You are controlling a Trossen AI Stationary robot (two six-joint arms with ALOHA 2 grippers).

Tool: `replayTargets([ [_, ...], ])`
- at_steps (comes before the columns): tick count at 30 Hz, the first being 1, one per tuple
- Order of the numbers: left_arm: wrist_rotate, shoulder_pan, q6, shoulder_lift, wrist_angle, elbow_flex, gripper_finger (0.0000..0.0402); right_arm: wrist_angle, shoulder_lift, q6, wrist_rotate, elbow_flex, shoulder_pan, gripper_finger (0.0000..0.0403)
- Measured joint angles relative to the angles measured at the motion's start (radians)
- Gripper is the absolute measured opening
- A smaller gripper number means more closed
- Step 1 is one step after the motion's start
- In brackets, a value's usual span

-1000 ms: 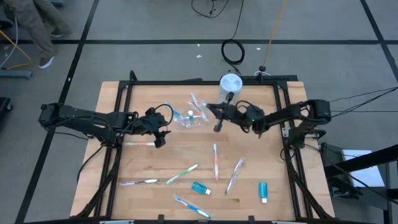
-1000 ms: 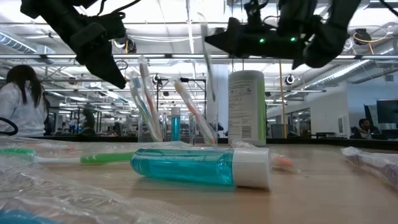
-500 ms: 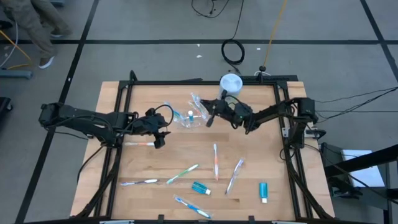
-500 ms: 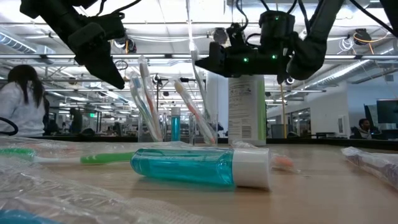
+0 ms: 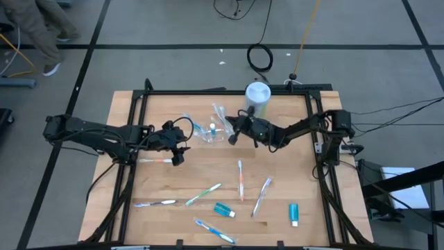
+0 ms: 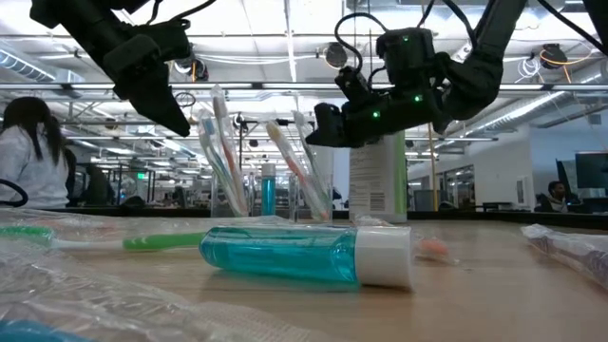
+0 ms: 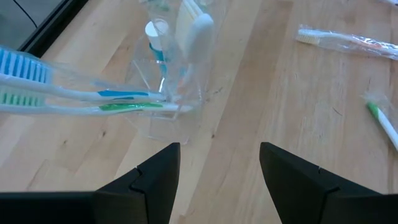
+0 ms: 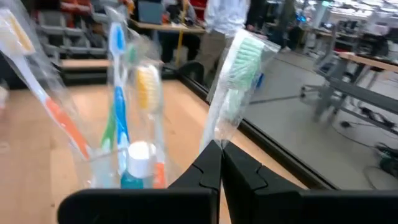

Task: Pick & Place toothbrushing station
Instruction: Put the green toothbrush into the transparent organizer, then put the blue mouthwash into the transparent organizer

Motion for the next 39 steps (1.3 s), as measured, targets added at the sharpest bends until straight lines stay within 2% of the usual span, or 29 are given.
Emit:
replayTargets([
  [9,0.000,0.000,-0.006,0.000,0.000,0.000,0.0227,-0.030,-0.005,-0.047,0.151,0.000,0.063,0.0000],
  [15,-0.001,0.000,-0.007,0.000,0.000,0.000,0.0227,-0.127,-0.006,-0.041,0.160,0.000,0.083,0.0000],
  [24,-0.001,0.000,-0.008,0.000,0.001,0.000,0.0227,-0.107,-0.005,-0.049,0.153,0.000,0.083,0.0004],
  [36,-0.001,0.000,-0.011,0.000,-0.016,0.000,0.0227,0.012,-0.005,-0.147,0.154,-0.002,0.117,0.0075],
  [39,-0.001,0.000,-0.012,0.000,-0.016,0.000,0.0227,-0.020,-0.037,-0.165,0.176,-0.002,0.135,0.0095],
])
